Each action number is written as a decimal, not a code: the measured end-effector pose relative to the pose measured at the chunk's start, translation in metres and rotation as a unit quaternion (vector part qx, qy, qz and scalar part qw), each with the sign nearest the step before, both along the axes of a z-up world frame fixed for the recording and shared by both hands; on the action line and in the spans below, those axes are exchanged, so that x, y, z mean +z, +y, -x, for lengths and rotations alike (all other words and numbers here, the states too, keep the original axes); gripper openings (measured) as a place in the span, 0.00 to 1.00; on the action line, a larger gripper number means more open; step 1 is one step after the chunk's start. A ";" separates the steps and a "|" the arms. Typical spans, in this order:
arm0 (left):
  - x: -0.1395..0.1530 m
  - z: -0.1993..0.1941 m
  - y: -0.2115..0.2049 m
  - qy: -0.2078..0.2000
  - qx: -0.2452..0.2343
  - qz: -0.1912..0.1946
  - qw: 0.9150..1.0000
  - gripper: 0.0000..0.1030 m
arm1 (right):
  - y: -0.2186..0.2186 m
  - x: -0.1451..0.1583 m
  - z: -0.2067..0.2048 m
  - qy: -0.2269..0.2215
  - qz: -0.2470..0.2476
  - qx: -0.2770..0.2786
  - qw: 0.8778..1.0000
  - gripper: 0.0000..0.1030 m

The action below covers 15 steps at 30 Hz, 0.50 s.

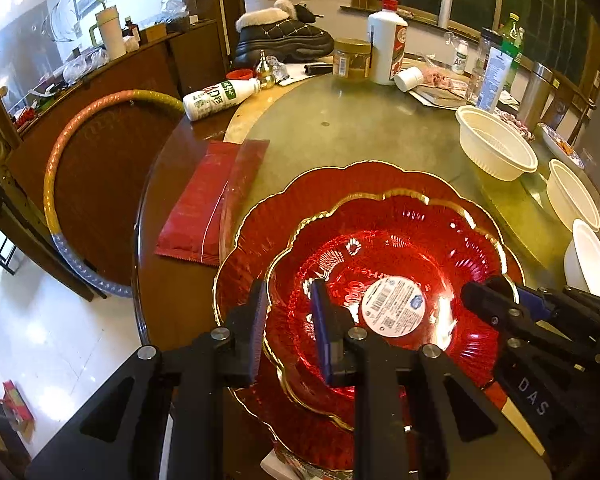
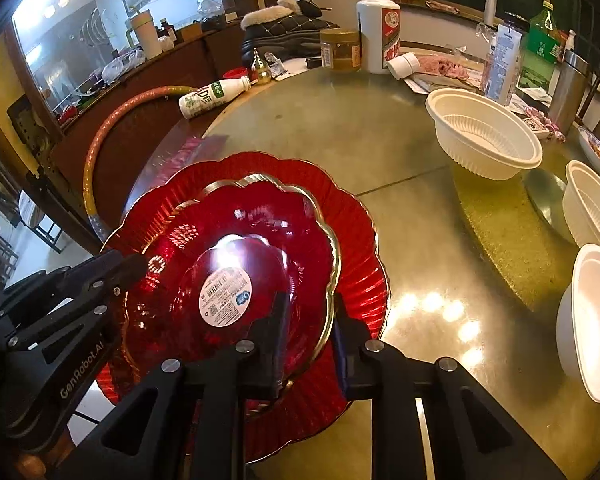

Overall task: Organize plates and bowls
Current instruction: 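Lower the smaller plate onto the large plate and open both grippers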

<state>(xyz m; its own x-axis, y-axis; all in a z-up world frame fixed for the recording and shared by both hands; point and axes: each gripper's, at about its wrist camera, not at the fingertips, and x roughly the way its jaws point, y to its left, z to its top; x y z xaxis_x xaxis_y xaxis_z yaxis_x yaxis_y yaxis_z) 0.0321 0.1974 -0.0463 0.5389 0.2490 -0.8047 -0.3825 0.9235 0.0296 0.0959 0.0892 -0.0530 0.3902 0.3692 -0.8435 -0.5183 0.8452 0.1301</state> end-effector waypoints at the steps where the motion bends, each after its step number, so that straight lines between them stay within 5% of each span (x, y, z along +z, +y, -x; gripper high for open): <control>1: 0.000 0.000 0.001 -0.001 0.002 0.002 1.000 0.19 | 0.000 0.000 0.000 0.001 0.001 0.001 1.000 0.20; 5: 0.000 0.002 0.006 -0.003 0.014 0.012 1.000 0.19 | -0.001 0.000 -0.001 0.004 0.003 0.001 1.000 0.23; 10: -0.001 0.002 0.009 -0.001 0.020 0.024 1.000 0.19 | -0.001 0.011 0.005 -0.027 0.004 -0.003 1.000 0.55; 12: -0.002 0.001 0.010 0.003 0.022 0.027 0.999 0.21 | -0.001 0.016 0.007 -0.038 0.006 -0.003 0.999 0.58; 15: -0.001 0.000 0.012 0.002 0.021 0.047 0.999 0.45 | -0.006 0.025 0.010 -0.062 0.007 -0.013 0.998 0.65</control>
